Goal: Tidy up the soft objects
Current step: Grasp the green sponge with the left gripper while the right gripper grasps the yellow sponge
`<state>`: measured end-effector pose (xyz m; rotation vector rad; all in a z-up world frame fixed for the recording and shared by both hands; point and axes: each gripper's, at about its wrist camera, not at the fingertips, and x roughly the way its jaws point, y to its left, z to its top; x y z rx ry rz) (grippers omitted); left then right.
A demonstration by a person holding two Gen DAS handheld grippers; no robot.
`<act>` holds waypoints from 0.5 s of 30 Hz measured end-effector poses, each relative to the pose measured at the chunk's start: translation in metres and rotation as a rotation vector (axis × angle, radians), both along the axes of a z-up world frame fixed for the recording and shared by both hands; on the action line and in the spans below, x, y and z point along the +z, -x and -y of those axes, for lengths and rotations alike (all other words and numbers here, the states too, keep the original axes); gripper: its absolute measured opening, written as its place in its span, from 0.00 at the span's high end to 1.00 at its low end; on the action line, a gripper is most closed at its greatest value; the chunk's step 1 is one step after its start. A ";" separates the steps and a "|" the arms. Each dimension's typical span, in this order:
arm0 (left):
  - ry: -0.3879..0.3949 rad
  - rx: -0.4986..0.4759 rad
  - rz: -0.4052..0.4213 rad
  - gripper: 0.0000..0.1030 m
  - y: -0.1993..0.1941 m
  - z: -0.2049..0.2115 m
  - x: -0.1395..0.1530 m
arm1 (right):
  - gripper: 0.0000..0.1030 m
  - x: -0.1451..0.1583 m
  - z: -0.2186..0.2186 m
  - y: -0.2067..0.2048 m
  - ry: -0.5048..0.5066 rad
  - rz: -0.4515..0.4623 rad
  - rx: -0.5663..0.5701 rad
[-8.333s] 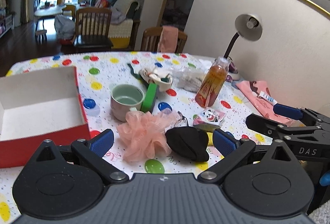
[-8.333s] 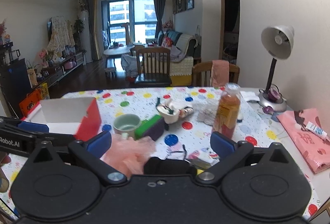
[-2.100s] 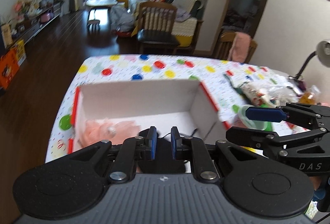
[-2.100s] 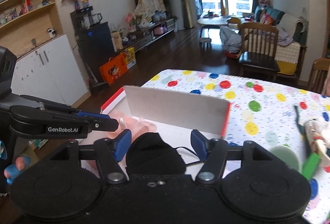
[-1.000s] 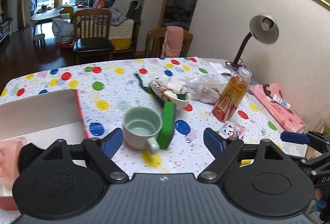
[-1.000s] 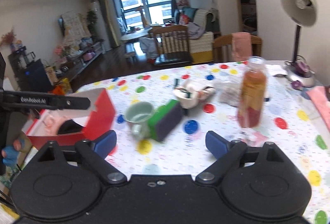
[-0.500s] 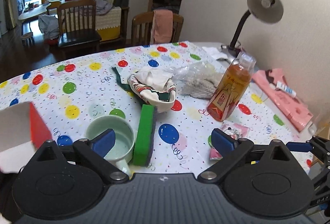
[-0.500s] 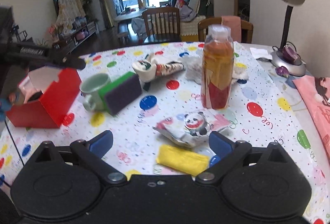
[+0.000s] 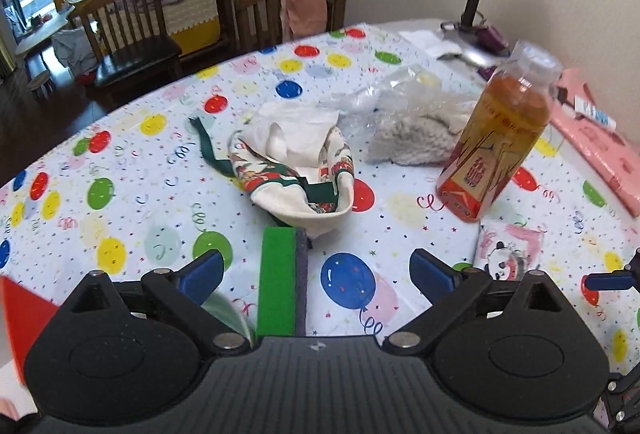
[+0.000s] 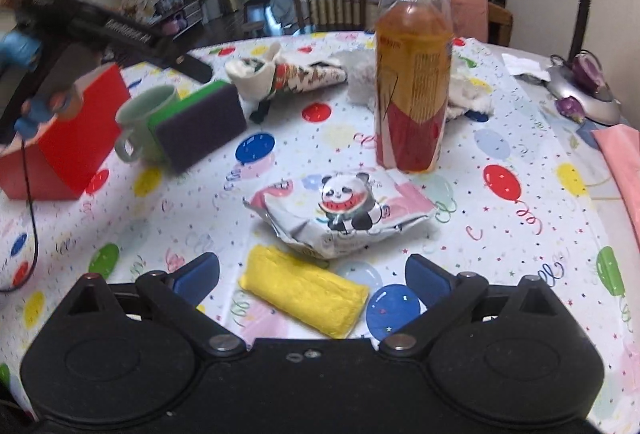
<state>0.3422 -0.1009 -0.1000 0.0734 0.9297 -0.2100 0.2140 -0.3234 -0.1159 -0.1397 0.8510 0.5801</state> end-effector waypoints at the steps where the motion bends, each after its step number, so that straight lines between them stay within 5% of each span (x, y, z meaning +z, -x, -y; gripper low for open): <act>1: -0.004 -0.007 -0.017 0.03 -0.005 0.002 -0.004 | 0.04 -0.003 0.000 -0.002 0.006 -0.005 0.009; 15: -0.088 -0.020 -0.206 0.03 -0.051 0.013 -0.048 | 0.12 -0.036 -0.009 -0.021 0.102 -0.024 0.163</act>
